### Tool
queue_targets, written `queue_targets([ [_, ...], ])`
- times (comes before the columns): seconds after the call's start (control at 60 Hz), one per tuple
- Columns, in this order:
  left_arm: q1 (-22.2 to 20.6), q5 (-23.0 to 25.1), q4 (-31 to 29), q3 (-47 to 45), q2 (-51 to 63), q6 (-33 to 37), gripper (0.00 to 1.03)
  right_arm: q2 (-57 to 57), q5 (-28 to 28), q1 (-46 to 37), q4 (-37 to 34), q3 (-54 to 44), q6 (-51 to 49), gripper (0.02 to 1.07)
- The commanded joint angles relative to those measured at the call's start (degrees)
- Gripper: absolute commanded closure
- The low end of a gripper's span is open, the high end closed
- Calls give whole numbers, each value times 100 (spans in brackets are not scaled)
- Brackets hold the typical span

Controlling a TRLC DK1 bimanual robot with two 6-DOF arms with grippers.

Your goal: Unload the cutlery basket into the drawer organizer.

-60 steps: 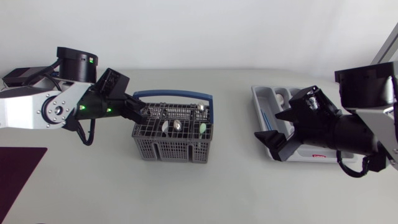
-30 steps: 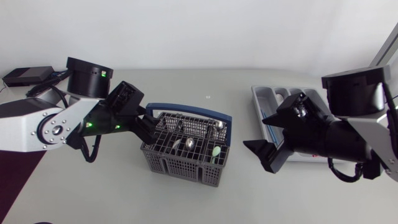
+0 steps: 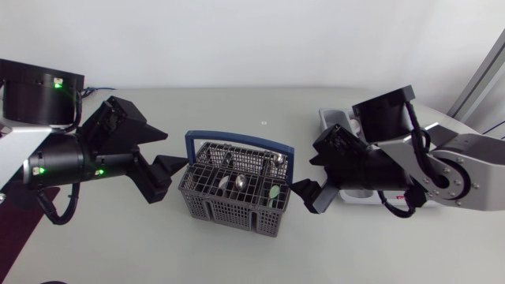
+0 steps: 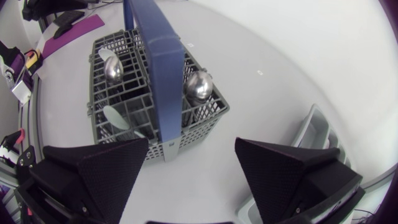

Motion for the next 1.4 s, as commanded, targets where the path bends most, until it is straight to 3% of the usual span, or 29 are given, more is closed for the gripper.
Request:
queue_targets([
  [0.0, 2, 114, -149, -161, -50, 249, 5, 186, -30, 33, 137, 227, -113, 7],
  [0.433, -446, 219, -219, -205, -76, 443, 5, 845, 110, -169, 542, 640, -385, 7],
  [0.8, -534, 219, -193, -196, 91, 504, 5, 1469, 93, -107, 638, 1115, -438, 7],
  [1.083, -745, 184, -386, -29, 170, 495, 5, 362, 102, -72, 331, 543, -403, 7],
  [1.383, -1835, -1503, -966, 762, 1198, -304, 5, -886, 629, 244, -337, 166, -86, 7],
])
